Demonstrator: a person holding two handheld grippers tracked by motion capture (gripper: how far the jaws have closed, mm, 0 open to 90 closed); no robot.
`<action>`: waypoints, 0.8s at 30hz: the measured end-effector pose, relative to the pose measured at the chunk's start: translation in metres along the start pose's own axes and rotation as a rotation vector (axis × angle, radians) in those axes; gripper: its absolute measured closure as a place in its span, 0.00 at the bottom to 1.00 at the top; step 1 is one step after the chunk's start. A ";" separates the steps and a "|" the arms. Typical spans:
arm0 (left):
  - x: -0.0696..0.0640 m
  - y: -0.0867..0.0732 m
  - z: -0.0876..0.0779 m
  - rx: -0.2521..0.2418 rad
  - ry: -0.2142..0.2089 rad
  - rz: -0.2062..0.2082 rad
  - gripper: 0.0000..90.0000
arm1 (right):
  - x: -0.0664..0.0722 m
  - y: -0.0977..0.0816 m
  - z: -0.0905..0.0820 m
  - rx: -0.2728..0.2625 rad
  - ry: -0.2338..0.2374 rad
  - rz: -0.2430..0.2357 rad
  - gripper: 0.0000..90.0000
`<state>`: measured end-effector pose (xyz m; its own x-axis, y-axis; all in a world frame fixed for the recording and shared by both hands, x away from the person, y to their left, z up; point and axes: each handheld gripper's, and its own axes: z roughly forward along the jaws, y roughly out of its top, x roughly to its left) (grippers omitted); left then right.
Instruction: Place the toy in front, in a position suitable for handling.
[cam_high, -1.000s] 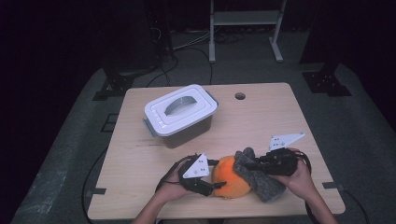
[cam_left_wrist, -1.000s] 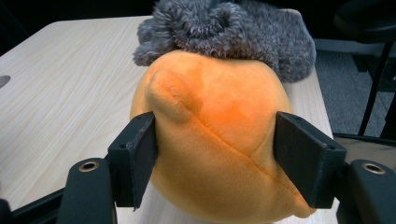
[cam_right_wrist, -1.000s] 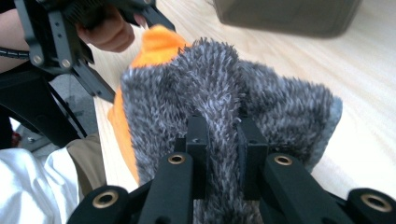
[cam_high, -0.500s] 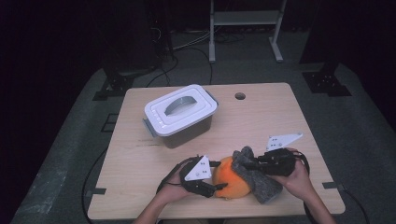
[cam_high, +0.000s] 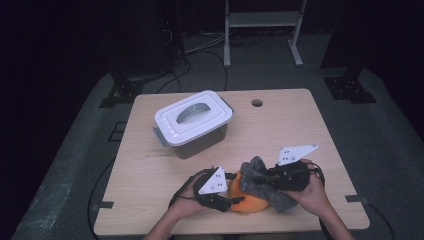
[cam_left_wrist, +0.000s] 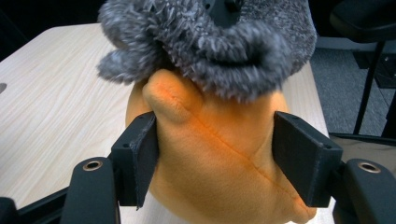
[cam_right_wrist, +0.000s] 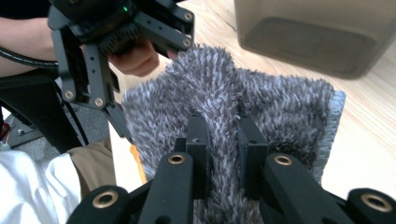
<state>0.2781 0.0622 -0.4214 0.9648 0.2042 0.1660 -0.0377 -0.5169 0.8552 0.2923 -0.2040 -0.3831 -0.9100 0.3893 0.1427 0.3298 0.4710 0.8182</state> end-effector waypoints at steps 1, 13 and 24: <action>0.001 0.000 0.000 0.003 0.005 -0.004 0.37 | -0.003 -0.003 0.000 0.006 -0.004 0.010 0.86; 0.013 -0.008 -0.002 0.028 0.053 -0.093 0.37 | -0.008 -0.014 -0.009 -0.009 0.033 0.057 0.86; 0.014 -0.006 -0.009 -0.046 0.044 -0.087 0.24 | -0.018 -0.020 0.000 0.003 -0.022 0.080 0.86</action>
<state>0.2897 0.0754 -0.4201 0.9526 0.2834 0.1106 0.0327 -0.4569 0.8889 0.3025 -0.2206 -0.4023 -0.8747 0.4436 0.1953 0.4024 0.4402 0.8027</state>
